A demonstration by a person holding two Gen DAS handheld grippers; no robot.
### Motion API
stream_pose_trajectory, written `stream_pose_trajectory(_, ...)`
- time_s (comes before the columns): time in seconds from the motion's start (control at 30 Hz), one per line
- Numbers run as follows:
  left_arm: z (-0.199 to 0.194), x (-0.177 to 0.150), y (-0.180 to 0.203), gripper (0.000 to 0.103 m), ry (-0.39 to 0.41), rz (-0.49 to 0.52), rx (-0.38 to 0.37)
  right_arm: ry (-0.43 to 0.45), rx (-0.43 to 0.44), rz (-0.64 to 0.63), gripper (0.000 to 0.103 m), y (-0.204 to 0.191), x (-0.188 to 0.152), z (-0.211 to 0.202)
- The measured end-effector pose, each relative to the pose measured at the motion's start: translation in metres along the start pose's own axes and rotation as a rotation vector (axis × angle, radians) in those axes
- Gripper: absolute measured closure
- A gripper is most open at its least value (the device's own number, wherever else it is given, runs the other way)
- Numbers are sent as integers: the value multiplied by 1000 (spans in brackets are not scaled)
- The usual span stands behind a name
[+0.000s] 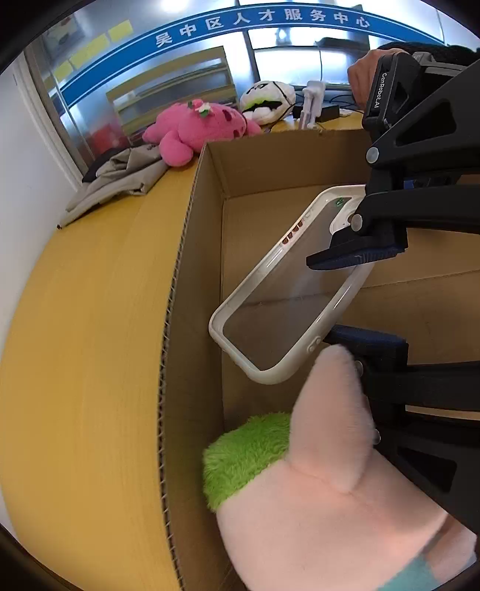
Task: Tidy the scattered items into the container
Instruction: 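Carry the white stick in the right gripper while the left carries the phone case to the box, then open the left gripper over the box while the right releases the white stick, then withdraw both tools from the box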
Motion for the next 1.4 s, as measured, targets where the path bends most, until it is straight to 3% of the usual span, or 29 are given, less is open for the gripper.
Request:
stream_pose_trajectory(0.27,9,-4,7,67,13,44,63,-72,45,33,87,-5,-1,20)
stream_pose_trajectory(0.37,-1,-9,12,55,46,57,79,-116,52,61,87,-5,-7,27)
stream_pose_trajectory(0.5,-34,-21,20,38,136,71,95,-105,38,123,57,-5,-14,8)
stream_pose_trajectory(0.6,-74,-39,27,27,238,81,98,-81,19,193,53,-4,-18,-21)
stream_pose_trajectory(0.77,-159,-101,39,16,463,117,147,25,42,507,44,4,-28,-91)
stream_pose_trajectory(0.9,-224,-181,42,2,675,120,264,175,71,775,39,-1,-26,-159)
stream_pose_trajectory(1.03,-271,-258,43,0,839,74,395,347,49,1047,26,-24,-18,-218)
stream_pose_trajectory(1.13,-291,-309,55,0,910,64,480,415,-9,1205,25,-41,-11,-239)
stream_pose_trajectory(1.23,-295,-345,63,0,923,60,520,425,-64,1305,25,-61,-9,-263)
stream_pose_trajectory(1.4,-276,-377,69,0,896,48,477,397,-80,1364,25,-87,-3,-288)
Point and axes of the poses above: each gripper's, at about its wrist camera, not at the fingertips, and z roughly the way its jaws point, y to its right, x to its top, the point moved 1 cm from there along z, roughly the way its jaws point, and after that the axes turned 13 degrees about x, right-handed, at the moved point
